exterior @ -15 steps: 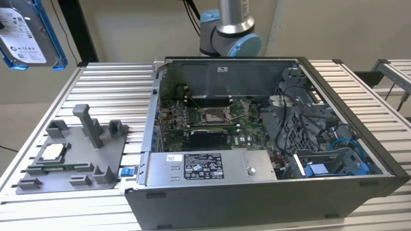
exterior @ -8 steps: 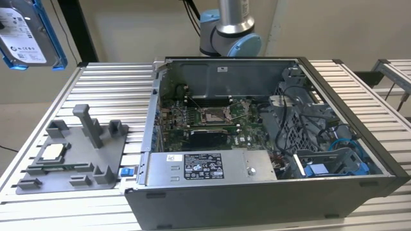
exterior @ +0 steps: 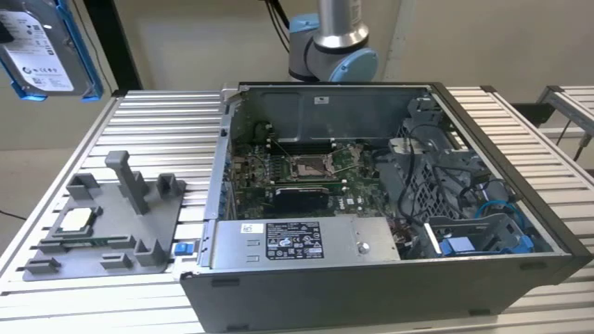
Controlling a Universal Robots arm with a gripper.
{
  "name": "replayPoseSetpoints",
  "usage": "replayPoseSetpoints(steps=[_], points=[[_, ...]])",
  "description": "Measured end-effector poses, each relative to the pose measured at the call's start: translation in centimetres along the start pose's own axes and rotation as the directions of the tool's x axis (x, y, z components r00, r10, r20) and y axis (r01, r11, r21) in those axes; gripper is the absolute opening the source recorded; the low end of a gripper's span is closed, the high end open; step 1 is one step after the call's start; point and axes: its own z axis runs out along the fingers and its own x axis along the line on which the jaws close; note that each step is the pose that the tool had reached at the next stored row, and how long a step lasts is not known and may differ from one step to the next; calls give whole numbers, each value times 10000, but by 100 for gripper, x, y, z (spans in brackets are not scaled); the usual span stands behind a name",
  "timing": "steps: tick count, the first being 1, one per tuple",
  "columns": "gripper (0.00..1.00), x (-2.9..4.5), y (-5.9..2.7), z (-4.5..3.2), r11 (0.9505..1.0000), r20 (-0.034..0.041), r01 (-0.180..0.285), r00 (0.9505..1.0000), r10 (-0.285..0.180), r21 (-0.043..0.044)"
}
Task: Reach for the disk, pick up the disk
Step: 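Pick up the disk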
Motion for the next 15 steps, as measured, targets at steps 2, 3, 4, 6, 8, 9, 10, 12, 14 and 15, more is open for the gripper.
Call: replayPoseSetpoints(steps=[2, 3, 4, 6, 8, 9, 10, 12, 14, 15], points=[[0, -1, -39, 5, 10000, -1, 0, 10000, 0, -3], [0, -2, -59, 8, 10000, -1, 0, 10000, 0, -3], [0, -2, -78, 11, 10000, 0, 0, 10000, 0, -3], [0, -4, -128, 20, 10000, 0, 1, 10000, -1, -4], [0, -5, -166, 25, 10000, -1, 1, 10000, -1, -5], [0, -6, -185, 28, 10000, -1, 1, 10000, -1, -6], [0, -7, -206, 32, 10000, 0, 1, 10000, -1, -6], [0, -8, -248, 39, 10000, 0, 1, 10000, -1, -7], [0, -9, -294, 46, 10000, -1, 0, 10000, 0, -8], [0, -10, -317, 49, 10000, -1, 1, 10000, -1, -9]])
